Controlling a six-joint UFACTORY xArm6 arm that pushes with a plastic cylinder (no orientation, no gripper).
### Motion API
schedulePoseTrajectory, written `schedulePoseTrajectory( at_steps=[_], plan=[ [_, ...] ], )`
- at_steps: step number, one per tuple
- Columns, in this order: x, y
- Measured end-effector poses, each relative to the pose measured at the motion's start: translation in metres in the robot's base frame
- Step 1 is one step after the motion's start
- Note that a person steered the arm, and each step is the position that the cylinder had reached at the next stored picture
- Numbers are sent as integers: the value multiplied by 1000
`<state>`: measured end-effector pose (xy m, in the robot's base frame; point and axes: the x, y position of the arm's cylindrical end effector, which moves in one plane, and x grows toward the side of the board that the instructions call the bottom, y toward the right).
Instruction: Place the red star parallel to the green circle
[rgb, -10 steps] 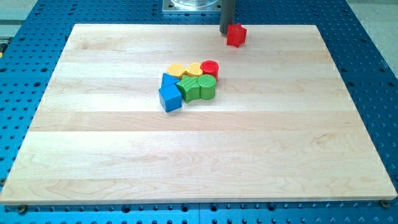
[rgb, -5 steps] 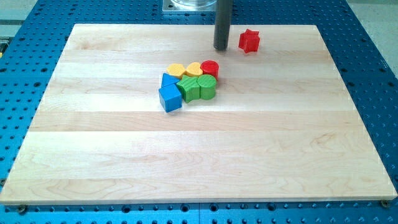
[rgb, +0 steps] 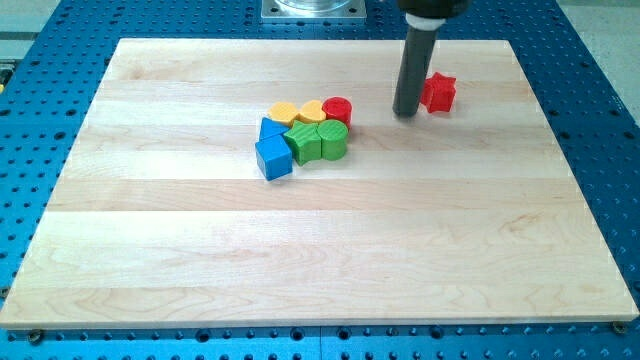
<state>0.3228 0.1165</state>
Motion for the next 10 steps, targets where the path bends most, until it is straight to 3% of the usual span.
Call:
schedulePoseTrajectory(
  at_steps=[1,2,3,4,6,7,8,9,10],
  plan=[
    [-42,-27],
    [-41,24],
    [-17,71],
    [30,26],
    [6,19],
    [24,77],
    [56,18],
    [80,33],
    [52,61]
  ],
)
